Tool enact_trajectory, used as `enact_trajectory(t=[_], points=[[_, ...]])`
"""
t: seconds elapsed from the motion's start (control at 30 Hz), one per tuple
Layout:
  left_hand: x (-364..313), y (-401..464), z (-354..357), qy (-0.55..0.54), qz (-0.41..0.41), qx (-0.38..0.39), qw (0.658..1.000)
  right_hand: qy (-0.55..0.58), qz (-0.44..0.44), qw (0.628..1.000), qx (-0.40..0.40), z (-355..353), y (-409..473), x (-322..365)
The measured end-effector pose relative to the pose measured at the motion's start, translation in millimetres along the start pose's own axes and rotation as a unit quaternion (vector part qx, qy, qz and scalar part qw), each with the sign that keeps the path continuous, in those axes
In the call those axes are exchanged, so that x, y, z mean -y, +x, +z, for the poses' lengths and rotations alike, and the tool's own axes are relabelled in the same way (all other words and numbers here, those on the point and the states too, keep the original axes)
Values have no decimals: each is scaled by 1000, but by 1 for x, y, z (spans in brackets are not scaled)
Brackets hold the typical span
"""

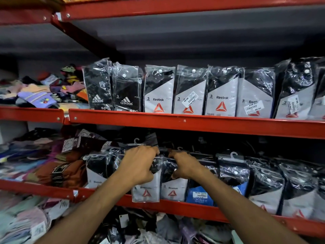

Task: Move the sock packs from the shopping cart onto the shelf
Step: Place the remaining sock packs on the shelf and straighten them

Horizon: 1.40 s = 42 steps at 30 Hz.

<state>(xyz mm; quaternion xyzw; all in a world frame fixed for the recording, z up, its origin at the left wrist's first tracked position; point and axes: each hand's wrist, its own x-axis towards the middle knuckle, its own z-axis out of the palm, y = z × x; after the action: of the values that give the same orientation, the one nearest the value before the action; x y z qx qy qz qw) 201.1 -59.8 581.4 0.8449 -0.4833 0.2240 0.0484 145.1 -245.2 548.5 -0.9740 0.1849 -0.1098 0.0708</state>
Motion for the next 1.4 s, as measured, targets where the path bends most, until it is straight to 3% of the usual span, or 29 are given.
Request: enact_trajectory(t=[0.47, 0.73, 0.93, 1.1, 1.4], points=[[4, 31, 48, -14, -4, 2, 1000, -93, -24, 992, -81, 19, -11, -7], [11, 32, 82, -85, -13, 3, 996, -43, -49, 993, -94, 16, -25, -3], [21, 28, 91, -61, 77, 41, 994, -19, -47, 990, -130, 24, -26, -2], [26, 13, 90, -144, 60, -58, 986, -15, -40, 985, -167, 42, -19, -1], [22, 15, 116, -139, 6, -108, 984, -11, -49, 976, -213, 73, -13, -2]])
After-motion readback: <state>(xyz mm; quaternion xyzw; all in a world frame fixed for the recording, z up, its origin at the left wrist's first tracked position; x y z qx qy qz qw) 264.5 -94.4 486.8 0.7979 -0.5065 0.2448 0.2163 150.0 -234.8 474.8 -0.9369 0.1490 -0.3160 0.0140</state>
